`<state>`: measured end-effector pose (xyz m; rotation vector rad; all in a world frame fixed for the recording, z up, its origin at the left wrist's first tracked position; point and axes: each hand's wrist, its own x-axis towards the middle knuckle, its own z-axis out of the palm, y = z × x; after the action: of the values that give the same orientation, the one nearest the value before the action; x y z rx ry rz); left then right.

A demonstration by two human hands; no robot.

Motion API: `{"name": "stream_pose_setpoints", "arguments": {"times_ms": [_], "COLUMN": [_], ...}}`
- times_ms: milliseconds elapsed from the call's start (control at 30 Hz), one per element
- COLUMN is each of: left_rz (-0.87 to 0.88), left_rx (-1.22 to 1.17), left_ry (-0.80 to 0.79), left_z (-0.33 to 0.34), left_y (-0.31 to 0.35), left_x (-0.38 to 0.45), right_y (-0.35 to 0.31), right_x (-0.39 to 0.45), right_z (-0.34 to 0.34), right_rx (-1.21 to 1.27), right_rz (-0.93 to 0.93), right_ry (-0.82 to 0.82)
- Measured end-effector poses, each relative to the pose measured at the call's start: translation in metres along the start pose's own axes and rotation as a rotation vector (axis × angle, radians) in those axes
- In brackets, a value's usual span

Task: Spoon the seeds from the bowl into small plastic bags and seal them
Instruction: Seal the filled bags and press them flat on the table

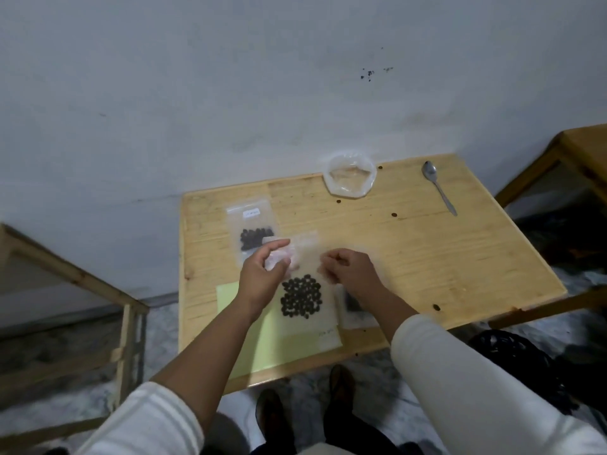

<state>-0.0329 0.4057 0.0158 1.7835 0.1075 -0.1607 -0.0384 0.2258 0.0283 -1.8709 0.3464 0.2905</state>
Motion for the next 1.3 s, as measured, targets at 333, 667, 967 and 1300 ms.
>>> {"name": "stream_pose_setpoints", "arguments": {"times_ms": [333, 667, 967, 1300], "left_rz": [-0.084, -0.119, -0.015, 0.089], "left_rx": [-0.060, -0.098, -0.100, -0.121], "left_ry": [0.158, 0.131, 0.076, 0.143], "left_z": [-0.036, -0.047, -0.050, -0.065], "left_y": [-0.026, -0.027, 0.005, 0.030], "left_x": [-0.019, -0.028, -0.026, -0.026], "right_y": [0.043, 0.027, -0.067, -0.094], "right_x": [-0.011, -0.018, -0.017, -0.022], "right_z": [0.020, 0.028, 0.058, 0.076], "right_rx": [-0.998, -0.757, -0.575, -0.692], "right_rz": [-0.169, -0.186, -0.404, -0.448], "right_ry": [-0.031, 0.109, -0.011, 0.050]}}
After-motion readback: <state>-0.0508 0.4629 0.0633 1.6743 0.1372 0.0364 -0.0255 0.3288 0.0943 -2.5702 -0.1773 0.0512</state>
